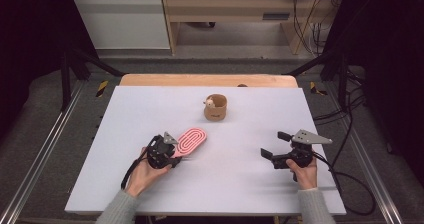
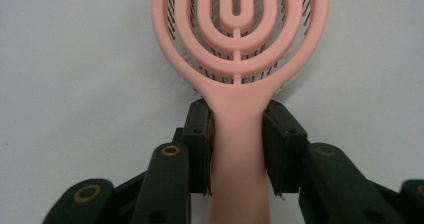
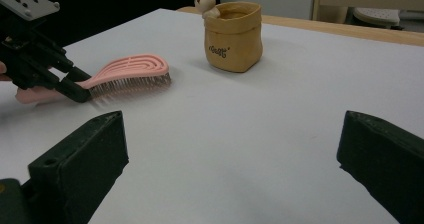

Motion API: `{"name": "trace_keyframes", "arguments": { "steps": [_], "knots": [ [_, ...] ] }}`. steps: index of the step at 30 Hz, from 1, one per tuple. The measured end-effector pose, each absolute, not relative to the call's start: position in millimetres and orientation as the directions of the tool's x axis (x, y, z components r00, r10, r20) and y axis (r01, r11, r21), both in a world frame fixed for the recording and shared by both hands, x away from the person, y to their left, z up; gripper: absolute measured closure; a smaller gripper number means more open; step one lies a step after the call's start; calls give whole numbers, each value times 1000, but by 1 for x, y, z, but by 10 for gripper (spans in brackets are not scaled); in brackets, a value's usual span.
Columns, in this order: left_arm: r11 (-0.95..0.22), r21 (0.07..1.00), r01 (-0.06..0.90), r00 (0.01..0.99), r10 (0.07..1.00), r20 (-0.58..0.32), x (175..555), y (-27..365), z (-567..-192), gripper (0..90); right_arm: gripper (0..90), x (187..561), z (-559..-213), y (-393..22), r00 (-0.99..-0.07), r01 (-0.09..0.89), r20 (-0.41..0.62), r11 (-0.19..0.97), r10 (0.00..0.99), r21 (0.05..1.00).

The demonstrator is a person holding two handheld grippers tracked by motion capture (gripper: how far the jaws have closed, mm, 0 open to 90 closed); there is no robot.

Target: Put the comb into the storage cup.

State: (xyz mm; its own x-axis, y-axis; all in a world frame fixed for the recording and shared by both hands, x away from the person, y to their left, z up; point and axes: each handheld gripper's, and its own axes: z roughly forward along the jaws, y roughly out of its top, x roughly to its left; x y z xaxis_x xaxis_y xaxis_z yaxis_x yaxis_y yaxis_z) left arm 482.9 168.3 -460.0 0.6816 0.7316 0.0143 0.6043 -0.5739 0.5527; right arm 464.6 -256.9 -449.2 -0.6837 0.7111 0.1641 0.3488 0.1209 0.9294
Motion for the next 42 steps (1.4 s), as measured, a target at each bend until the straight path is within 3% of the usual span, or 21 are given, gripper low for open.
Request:
{"name": "trace_keyframes", "arguments": {
  "steps": [11,42],
  "knots": [
    [-566,556,609,678,735,5,483,170,-460,683,4,464,-449,-257,-684,349,165,120,711,929],
    [-487,675,554,649,761,17,472,177,-439,691,4,464,-449,-257,-684,349,169,115,710,930]
  ]
}}
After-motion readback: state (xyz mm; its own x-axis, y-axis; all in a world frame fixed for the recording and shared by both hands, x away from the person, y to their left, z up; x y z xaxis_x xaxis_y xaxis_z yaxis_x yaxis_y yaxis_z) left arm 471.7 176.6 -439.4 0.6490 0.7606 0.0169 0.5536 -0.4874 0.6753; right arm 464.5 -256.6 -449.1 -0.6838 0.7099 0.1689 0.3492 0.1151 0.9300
